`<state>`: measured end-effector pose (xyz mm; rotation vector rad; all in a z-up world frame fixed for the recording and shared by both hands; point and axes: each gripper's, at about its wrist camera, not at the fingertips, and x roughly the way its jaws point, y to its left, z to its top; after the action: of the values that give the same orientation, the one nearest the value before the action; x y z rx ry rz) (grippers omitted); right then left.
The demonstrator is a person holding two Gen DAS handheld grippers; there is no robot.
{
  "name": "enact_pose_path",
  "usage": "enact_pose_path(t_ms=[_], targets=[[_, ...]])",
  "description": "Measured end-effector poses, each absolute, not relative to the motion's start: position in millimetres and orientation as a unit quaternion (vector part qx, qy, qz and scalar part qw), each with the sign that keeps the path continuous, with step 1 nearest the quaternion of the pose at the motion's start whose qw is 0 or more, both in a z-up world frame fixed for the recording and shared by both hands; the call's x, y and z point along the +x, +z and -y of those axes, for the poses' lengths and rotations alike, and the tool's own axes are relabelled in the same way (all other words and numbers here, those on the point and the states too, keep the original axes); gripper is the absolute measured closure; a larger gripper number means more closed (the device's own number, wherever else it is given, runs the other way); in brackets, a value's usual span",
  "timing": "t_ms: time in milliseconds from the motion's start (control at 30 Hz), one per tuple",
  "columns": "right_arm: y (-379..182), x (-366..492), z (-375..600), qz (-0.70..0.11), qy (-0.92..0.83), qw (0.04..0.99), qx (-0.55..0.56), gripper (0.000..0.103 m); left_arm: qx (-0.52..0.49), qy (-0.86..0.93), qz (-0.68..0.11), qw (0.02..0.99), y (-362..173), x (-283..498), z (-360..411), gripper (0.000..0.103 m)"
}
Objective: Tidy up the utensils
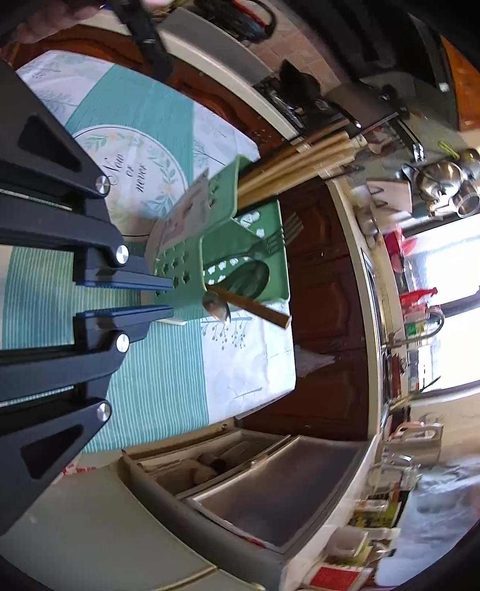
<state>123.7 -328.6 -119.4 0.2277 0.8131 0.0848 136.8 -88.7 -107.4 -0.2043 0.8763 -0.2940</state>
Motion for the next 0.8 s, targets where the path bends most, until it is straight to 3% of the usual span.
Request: enact_pose_path(t_ms=[300,533,633,800], targets=[[-121,152,345,-0.371,0.052,0.909,0.181,0.095,-0.122,-0.124,-0.44,0.881,-124,146,76,0.075],[-104,162,327,-0.336,0.085,0.924,0.163,0.095,-0.11,-0.117,-0.438,0.885,-120,147,78,0.075],[-98,162,315,-0.349,0.082,0.923,0.143,0.089,-0.099,-0.11,-0.434,0.889,-115,144,79,0.075],[-83,139,297,-0.35,0.094,0.924,0.126,0.085,-0.084,-0.101,-0.416,0.9,-98,132,77,0.052]])
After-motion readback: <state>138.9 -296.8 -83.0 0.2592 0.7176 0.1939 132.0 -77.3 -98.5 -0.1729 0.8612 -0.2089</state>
